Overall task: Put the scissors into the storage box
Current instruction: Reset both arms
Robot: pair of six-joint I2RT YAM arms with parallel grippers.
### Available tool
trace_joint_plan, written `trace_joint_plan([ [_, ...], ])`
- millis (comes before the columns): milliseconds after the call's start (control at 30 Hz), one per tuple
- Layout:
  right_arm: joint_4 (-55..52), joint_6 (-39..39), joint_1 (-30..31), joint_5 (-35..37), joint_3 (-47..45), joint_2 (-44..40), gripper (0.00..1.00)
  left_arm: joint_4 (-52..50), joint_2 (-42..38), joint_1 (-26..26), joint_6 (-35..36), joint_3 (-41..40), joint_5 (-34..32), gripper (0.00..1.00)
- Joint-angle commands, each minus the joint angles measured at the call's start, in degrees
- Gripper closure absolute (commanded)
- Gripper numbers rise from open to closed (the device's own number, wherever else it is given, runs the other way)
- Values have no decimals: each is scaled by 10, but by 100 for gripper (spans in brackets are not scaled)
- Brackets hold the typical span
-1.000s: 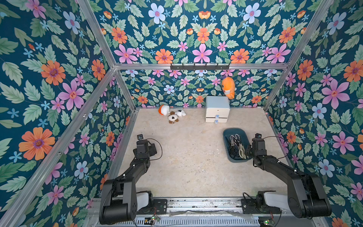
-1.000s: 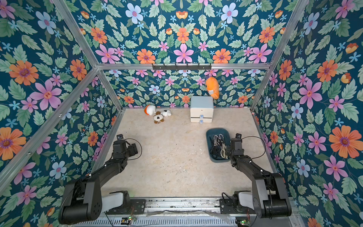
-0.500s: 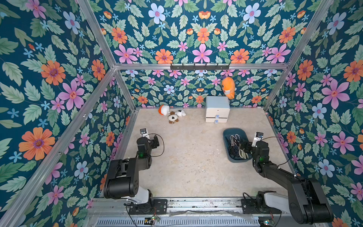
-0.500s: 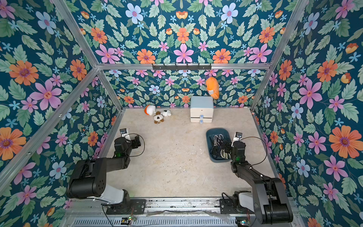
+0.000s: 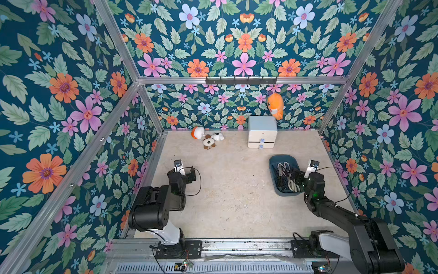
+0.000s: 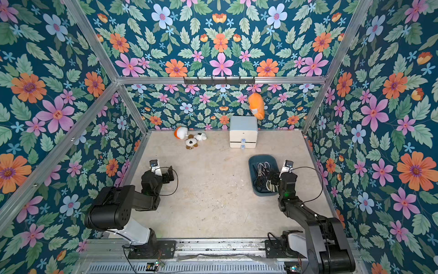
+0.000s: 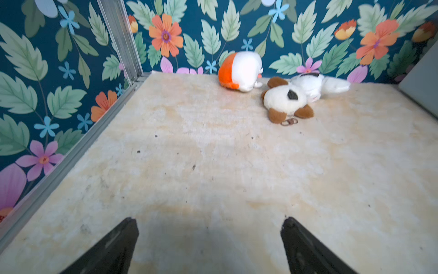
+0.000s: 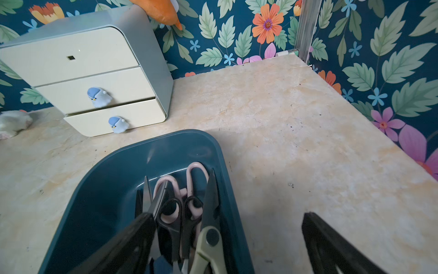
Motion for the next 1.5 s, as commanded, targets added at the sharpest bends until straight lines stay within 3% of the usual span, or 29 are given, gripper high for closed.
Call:
trace_joint_plan([
  [0, 1, -19, 2, -34, 12, 9, 1, 38, 2, -2, 9, 0, -11, 1],
  [133, 23, -20, 2, -28, -12, -12, 1, 34, 0, -3, 8, 0, -11, 1],
  [300, 69, 37, -9, 64, -61, -53, 1, 31, 0, -2, 9, 2, -12, 1],
  [467, 62, 42, -10, 71, -81, -102, 1, 28, 1, -4, 9, 4, -13, 1],
  [667, 172, -71, -12, 69, -91, -33, 1, 28, 0, -5, 10, 4, -16, 1],
  [733, 111, -36, -51, 19, -61, -27, 1, 28, 1, -5, 10, 4, -15, 1],
  [833, 179, -33, -57, -7, -45, 68, 1, 27, 1, -5, 10, 4, -16, 1],
  [900, 304, -42, -56, -2, -47, 159, 0, 27, 1, -5, 10, 4, -16, 1],
  [967, 170, -26, -57, -1, -26, 107, 1, 28, 1, -5, 9, 4, -16, 1],
  [1033, 277, -38, -56, -1, -41, 148, 0, 28, 1, -5, 10, 4, -16, 1],
  [1100, 169, -29, -57, 0, -19, 118, 1, 27, 1, -4, 9, 5, -16, 1],
  [1133, 207, -35, -57, 5, -15, 142, 1, 28, 1, -5, 10, 4, -16, 1],
  [1200, 146, -30, -56, 8, -4, 121, 1, 27, 0, -5, 10, 5, -16, 1],
  [1267, 203, -36, -56, 10, -13, 140, 1, 28, 1, -5, 10, 4, -16, 1],
  [1333, 149, -29, -57, 1, -3, 125, 1, 28, 0, -5, 10, 4, -16, 1],
  [1400, 196, -35, -57, 8, -12, 137, 1, 28, 0, -5, 9, 3, -16, 1],
  [1467, 163, -32, -57, 3, -6, 128, 1, 29, -1, -5, 9, 3, -15, 1],
])
